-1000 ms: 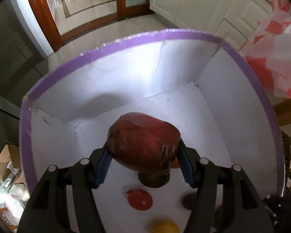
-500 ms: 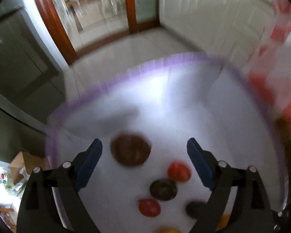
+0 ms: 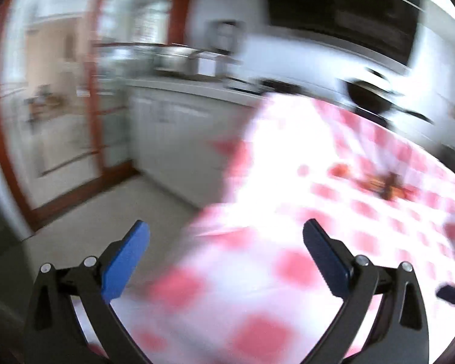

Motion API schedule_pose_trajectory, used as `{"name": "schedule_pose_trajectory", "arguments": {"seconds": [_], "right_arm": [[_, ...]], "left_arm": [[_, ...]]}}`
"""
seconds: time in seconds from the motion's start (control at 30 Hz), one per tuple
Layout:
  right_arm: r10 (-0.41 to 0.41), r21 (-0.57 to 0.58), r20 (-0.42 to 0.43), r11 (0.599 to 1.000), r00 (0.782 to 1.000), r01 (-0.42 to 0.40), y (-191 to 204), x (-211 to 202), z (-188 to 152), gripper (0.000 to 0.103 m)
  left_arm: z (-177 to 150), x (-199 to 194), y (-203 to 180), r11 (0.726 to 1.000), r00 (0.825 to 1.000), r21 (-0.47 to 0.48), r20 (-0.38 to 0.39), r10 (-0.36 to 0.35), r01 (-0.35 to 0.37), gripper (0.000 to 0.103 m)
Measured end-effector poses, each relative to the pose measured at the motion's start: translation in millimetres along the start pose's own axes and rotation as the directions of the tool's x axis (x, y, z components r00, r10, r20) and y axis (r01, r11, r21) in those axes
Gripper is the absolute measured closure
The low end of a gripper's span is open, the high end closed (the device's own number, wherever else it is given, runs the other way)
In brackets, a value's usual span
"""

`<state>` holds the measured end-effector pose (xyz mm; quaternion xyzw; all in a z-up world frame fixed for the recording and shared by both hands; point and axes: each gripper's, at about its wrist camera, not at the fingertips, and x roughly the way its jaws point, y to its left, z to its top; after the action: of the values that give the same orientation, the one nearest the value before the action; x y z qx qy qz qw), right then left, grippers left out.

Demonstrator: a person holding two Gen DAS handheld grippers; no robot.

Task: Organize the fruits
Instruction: 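Move both open grippers back to the fruits on the table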

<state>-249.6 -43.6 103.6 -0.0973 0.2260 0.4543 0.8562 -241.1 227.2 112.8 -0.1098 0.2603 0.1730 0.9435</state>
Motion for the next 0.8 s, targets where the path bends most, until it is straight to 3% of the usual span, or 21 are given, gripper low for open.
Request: {"name": "schedule_pose_trajectory", "arguments": {"seconds": [0.1, 0.23, 0.4, 0.5, 0.63, 0.73, 0.8], "right_arm": [[-0.201, 0.189, -0.011, 0.962, 0.98, 0.199, -81, -20, -6, 0.015], [-0.38, 0.399, -0.114, 0.829, 0.918, 0.392, -183, -19, -22, 0.015], [-0.509, 0.402, -0.219, 0.73, 0.832, 0.552, -260, 3, -34, 0.015], [-0.516, 0.429, -0.245, 0.701, 0.821, 0.569, -301, 19, -34, 0.016], [-0.517, 0.405, -0.268, 0.705, 0.813, 0.582, -323, 50, -30, 0.018], [-0.513, 0.335, -0.299, 0.734, 0.805, 0.592, -335, 77, -21, 0.024], [-0.506, 0.298, -0.323, 0.748, 0.8, 0.593, -346, 95, -13, 0.034]], "left_arm": [[4, 36, -79, 0.992, 0.995, 0.077, -0.039, -0.096, 0.099, 0.001], [18, 130, -180, 0.972, 0.971, 0.113, -0.149, -0.189, 0.206, 0.002], [36, 210, -258, 0.977, 0.973, 0.051, -0.113, -0.2, 0.207, 0.002], [49, 245, -262, 0.974, 0.971, -0.093, -0.102, -0.215, 0.206, 0.002], [56, 271, -248, 0.939, 0.959, -0.244, -0.089, -0.269, 0.241, 0.002], [54, 277, -242, 0.935, 0.952, -0.23, -0.083, -0.294, 0.269, 0.002], [53, 277, -234, 0.919, 0.943, -0.259, -0.072, -0.326, 0.297, 0.002]]}}
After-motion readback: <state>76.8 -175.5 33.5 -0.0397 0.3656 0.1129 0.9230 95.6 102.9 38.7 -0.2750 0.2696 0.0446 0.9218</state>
